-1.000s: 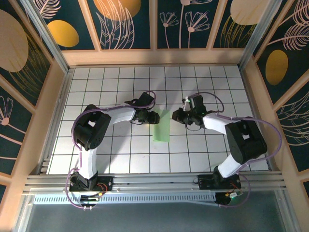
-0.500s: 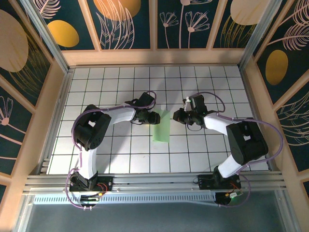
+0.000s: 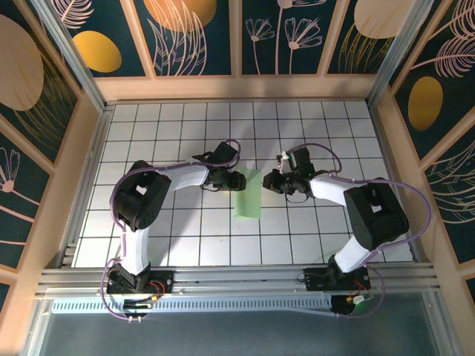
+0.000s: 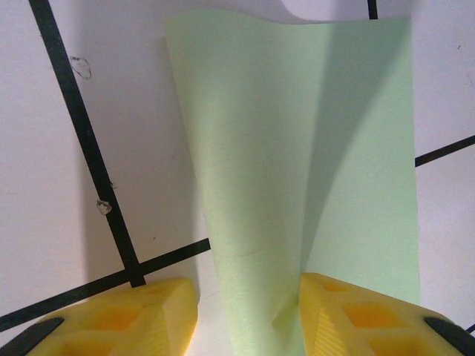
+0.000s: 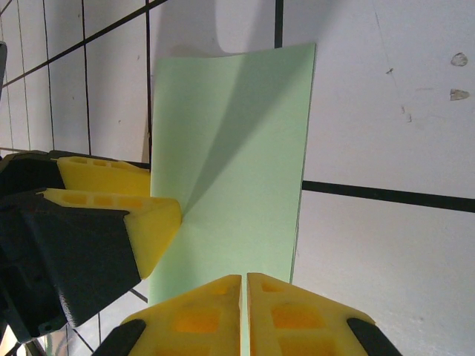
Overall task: Fold a paper plane with a square sheet of paper (fold left side to right side)
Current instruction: Hold the square sheet of paper at the center of the table.
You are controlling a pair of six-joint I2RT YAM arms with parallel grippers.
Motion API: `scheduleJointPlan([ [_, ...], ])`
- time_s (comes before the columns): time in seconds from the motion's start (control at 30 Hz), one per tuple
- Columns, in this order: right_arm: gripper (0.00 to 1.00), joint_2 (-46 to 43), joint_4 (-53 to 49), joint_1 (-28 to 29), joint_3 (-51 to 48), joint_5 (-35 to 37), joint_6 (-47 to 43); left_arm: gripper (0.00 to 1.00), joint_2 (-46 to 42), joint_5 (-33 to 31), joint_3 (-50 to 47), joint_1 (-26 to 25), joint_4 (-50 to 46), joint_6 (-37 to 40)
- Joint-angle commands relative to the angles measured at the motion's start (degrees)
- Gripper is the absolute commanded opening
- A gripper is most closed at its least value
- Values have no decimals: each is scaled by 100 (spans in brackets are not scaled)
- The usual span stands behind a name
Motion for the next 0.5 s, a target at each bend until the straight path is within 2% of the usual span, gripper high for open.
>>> scheduleJointPlan([
  [0.0,11,74,-21,44,129,-27,-80,44,712,-422,-311,-63,61,28],
  [0.47,11,135,23,108,156,-68,-35,44,688,-476,-320,-62,44,-7],
])
